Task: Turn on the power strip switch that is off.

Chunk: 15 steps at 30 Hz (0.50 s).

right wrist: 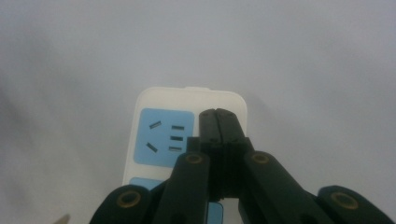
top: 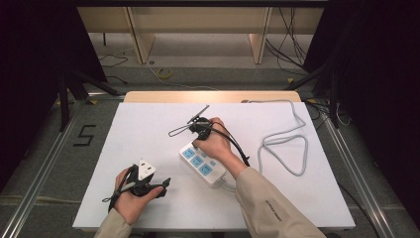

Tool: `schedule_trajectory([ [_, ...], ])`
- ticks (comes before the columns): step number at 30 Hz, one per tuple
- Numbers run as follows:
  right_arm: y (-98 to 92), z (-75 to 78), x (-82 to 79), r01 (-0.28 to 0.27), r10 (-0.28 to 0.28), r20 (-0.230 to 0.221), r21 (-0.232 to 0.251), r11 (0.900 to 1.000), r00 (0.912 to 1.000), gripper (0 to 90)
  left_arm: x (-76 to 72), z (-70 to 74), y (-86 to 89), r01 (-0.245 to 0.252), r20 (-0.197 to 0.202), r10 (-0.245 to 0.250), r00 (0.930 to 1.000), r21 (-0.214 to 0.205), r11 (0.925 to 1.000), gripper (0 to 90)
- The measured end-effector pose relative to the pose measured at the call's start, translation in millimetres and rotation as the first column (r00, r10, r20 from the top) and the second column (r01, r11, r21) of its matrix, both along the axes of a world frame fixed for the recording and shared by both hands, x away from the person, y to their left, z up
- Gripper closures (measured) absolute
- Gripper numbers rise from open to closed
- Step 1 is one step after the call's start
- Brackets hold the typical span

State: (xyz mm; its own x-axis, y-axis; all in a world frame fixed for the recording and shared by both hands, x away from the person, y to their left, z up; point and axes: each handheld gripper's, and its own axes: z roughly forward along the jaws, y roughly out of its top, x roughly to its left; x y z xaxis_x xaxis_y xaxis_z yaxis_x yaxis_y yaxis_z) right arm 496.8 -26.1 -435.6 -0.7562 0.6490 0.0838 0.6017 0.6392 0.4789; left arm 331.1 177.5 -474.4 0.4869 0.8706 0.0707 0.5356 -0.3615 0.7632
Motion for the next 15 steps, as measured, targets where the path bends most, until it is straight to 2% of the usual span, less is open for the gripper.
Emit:
schedule_trajectory([
  [7, 1.1, -2.5, 1.3, -0.002, 0.002, 0.002, -0.025, 0.9997, 1.0000, 90.0, 0.1, 0.0, -0.2, -0.001, 0.001, 0.001, 1.0000, -0.002, 1.0000, 24.2],
  [15, 1.3, -4.1, 1.9, 0.000, 0.000, -0.007, -0.019, 0.9998, 1.0000, 90.0, 0.6, -0.4, 0.0, -0.003, 0.004, 0.003, 1.0000, -0.006, 1.0000, 24.2],
])
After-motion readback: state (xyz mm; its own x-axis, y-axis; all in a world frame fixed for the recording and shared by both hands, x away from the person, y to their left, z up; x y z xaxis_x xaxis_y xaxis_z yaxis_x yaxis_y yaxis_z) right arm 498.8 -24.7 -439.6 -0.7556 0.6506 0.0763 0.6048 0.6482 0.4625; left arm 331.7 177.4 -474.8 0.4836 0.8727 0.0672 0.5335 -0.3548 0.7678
